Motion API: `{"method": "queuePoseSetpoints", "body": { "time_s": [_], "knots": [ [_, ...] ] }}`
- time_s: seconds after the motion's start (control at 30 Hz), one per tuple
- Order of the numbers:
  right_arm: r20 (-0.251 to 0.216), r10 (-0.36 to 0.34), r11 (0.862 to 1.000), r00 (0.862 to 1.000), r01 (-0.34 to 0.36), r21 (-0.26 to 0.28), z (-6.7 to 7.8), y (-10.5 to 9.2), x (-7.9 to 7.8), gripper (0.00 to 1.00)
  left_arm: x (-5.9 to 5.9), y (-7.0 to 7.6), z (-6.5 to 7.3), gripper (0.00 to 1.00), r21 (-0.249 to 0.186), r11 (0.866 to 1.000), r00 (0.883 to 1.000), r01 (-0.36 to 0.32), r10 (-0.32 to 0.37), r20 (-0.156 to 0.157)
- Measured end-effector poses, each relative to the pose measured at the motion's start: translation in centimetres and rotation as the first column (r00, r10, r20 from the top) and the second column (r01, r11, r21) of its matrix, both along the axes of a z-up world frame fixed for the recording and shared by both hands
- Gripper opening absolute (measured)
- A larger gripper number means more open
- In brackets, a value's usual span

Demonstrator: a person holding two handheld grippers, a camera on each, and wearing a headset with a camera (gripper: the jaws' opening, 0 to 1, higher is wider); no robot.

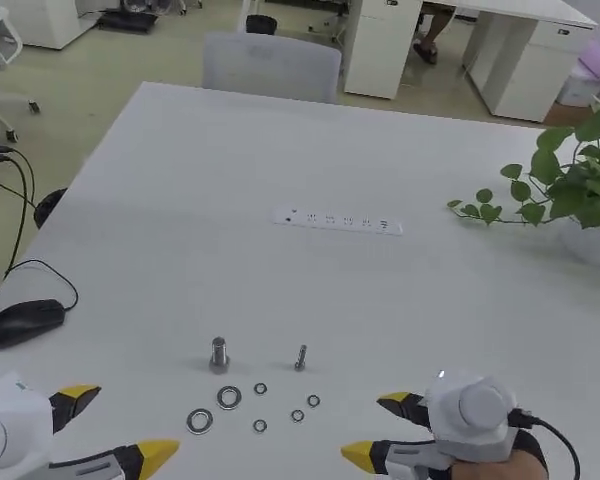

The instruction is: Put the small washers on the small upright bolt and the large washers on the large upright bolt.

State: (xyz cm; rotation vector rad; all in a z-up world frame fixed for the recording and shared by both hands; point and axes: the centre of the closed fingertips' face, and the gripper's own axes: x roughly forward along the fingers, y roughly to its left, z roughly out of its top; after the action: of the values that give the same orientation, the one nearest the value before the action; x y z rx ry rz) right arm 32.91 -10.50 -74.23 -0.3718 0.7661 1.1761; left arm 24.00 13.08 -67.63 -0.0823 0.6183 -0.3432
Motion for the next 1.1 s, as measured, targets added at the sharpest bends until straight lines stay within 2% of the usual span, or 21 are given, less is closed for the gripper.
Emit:
{"method": "queuePoseSetpoints", "body": {
  "time_s": [0.13,0.2,0.33,0.47,0.63,0.7,0.87,1.1],
  "knots": [
    [0.007,0.037,0.997,0.999,-0.036,-0.065,-1.1,0.3,0.9,0.47,-0.1,-0.1,0.1,0.74,-0.002,1.0,1.0,-0.004,0.004,0.002],
    [0.007,0.052,0.996,0.999,-0.051,-0.076,-1.3,0.7,1.4,0.46,-0.2,-0.1,0.1,0.74,0.0,1.0,1.0,-0.006,0.006,0.002],
    [0.016,0.098,0.986,0.995,-0.095,-0.138,-2.2,1.0,2.4,0.43,-0.3,-0.2,0.0,0.74,-0.002,1.0,1.0,-0.012,0.012,0.001],
    [0.027,0.157,0.966,0.987,-0.148,-0.213,-3.2,1.4,3.2,0.38,-0.5,-0.1,0.0,0.74,-0.004,1.0,1.0,-0.019,0.019,0.001],
    [0.027,0.207,0.945,0.978,-0.193,-0.264,-4.4,2.1,3.9,0.32,-0.7,-0.1,-0.1,0.73,-0.007,0.999,1.0,-0.031,0.031,0.001],
    [0.032,0.237,0.933,0.971,-0.218,-0.287,-4.7,2.4,4.1,0.31,-0.7,-0.2,-0.2,0.73,-0.006,1.0,1.0,-0.031,0.031,0.0],
    [0.02,0.269,0.918,0.963,-0.25,-0.308,-5.4,3.4,4.5,0.26,-0.7,-0.5,-0.1,0.73,-0.005,1.0,1.0,-0.03,0.03,0.002],
    [0.015,0.353,0.875,0.935,-0.325,-0.358,-6.5,4.7,4.6,0.23,-0.9,-0.9,-0.2,0.73,-0.009,0.999,0.999,-0.032,0.032,0.001]
  ]
}}
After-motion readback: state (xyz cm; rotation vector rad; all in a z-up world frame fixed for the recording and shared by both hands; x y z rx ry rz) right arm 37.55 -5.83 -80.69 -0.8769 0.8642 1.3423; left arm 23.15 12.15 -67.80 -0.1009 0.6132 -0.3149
